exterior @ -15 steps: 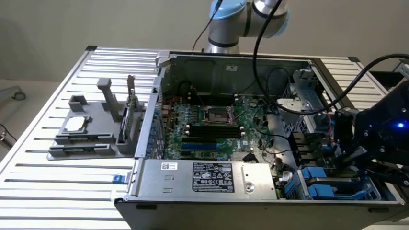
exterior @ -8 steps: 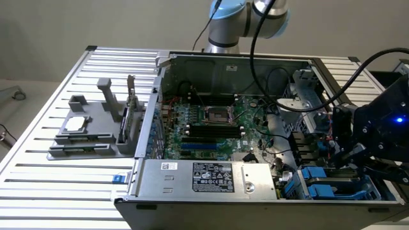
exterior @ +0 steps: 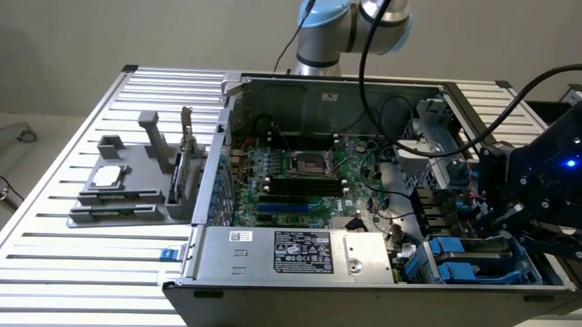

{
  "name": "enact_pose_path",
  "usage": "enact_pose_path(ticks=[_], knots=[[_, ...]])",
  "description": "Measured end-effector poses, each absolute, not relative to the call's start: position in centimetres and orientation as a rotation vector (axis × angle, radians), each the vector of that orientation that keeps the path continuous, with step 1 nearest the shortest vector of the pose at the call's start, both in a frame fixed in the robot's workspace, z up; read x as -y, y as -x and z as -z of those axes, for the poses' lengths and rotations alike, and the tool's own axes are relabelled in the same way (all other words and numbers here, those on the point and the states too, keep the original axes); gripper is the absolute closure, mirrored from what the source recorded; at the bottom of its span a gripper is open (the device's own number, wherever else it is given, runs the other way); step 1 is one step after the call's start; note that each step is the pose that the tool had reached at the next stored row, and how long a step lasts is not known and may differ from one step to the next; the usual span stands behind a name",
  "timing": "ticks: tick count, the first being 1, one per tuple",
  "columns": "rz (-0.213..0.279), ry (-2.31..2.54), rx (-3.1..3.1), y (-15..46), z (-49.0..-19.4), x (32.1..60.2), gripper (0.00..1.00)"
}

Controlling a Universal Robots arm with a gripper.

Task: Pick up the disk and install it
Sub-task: 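Insert the first disk wire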

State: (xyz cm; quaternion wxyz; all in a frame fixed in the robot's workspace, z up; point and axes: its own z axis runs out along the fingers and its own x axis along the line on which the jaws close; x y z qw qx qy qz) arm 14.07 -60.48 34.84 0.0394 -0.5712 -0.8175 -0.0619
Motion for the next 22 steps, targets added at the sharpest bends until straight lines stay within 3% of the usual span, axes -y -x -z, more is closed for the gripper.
enact_pose_path(ticks=[22], knots=[[0.145,2.064,2.316,-14.08,-34.85,60.48,0.84]])
